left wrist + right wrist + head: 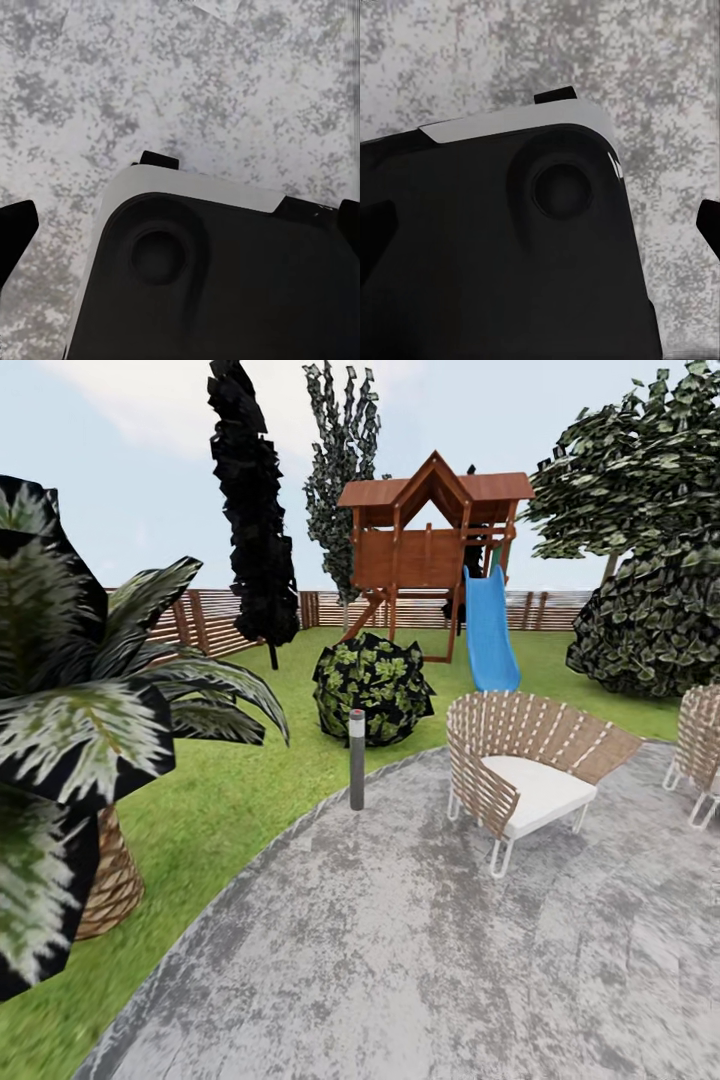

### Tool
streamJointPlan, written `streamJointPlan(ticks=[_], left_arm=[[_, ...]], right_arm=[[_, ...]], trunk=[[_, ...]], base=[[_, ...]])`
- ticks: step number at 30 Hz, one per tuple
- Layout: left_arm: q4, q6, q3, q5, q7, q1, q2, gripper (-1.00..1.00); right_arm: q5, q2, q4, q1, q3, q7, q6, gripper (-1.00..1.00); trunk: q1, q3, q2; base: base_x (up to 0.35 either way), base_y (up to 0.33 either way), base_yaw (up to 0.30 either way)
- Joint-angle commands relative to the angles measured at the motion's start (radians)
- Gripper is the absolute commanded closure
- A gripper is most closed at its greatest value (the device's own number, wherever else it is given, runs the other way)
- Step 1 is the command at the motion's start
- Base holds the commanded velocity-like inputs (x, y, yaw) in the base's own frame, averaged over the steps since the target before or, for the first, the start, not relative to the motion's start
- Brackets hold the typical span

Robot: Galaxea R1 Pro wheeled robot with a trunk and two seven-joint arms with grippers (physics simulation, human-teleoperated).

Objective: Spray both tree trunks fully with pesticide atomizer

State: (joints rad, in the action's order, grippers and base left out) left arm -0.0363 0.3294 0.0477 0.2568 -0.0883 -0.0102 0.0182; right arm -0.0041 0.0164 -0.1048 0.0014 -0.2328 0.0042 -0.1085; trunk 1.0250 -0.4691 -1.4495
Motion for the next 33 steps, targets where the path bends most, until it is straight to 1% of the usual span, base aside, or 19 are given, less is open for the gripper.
streamJointPlan(ticks=[1,27,30,33], left_arm=[[0.001,0.002,0.004,0.007,-0.009,-0.001,0.000,-1.00],[0.001,0.002,0.004,0.007,-0.009,-0.001,0.000,-1.00],[0.001,0.002,0.004,0.008,-0.009,-0.001,0.000,-1.00],[0.001,0.002,0.004,0.007,-0.009,-0.001,0.000,-1.00]], right_arm=[[0.000,0.000,-0.001,0.000,-0.005,0.000,-0.002,-1.00],[-0.001,-0.002,-0.001,0.000,-0.008,-0.002,-0.003,-1.00],[-0.001,-0.003,-0.001,0.000,-0.025,-0.002,-0.003,-1.00],[-0.001,-0.004,-0.001,0.000,-0.059,-0.001,-0.003,-1.00]], trunk=[[0.000,-0.001,0.000],[0.000,-0.001,0.000],[0.000,-0.001,0.000],[0.000,-0.001,0.000]], base=[[0.000,0.000,-0.266],[0.000,0.000,-0.273],[0.000,0.000,-0.274],[0.000,0.000,-0.274]])
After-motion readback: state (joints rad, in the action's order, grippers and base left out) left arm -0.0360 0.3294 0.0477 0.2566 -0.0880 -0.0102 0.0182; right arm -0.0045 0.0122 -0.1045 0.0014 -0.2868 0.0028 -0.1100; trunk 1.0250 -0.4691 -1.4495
